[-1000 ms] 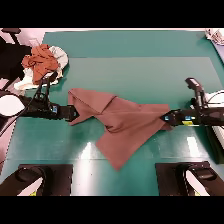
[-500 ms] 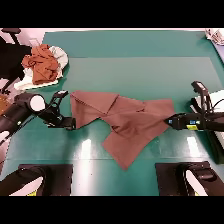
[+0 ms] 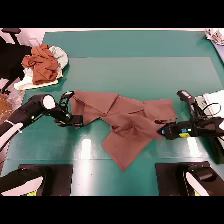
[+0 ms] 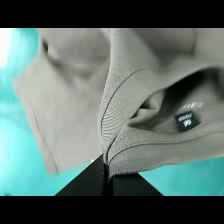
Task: Fold the shirts.
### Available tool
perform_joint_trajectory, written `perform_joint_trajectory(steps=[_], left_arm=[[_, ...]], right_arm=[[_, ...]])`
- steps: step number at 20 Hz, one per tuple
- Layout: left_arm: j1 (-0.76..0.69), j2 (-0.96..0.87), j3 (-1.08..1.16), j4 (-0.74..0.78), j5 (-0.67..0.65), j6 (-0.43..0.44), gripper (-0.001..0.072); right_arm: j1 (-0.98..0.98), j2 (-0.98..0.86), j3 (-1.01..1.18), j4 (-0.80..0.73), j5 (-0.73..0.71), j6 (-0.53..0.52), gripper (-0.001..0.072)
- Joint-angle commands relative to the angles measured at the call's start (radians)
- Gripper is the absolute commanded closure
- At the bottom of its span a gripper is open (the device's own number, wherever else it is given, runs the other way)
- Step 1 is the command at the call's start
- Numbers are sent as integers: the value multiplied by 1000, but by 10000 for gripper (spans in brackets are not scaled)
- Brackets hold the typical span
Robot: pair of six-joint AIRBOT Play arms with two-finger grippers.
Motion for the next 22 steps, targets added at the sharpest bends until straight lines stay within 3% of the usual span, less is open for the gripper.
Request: perform_joint_trajectory(steps=[1, 4, 10, 11, 13, 14, 17, 22], left_arm=[[1, -18, -1, -5, 45, 2, -3], [1, -18, -1, -7, 82, -2, 119], [1, -18, -1, -7, 98, -2, 123], [1, -18, -1, -7, 98, -2, 123], [1, -18, -1, -7, 98, -2, 123], [1, -18, -1, -7, 98, -2, 123], [1, -18, -1, -6, 98, -2, 123], [1, -18, -1, -2, 117, -28, 124]], right_arm=[[68, 0, -2, -106, 104, 103, 694], [97, 0, -2, -163, 137, 184, 693], [97, 0, -2, -163, 211, 240, 682], [97, 0, -2, -156, 212, 241, 628], [97, 1, 0, -153, 213, 252, 336], [97, 0, 8, -156, 214, 254, 275], [95, 1, 97, -185, 177, 254, 265], [94, 0, 190, -493, -26, 259, 264]])
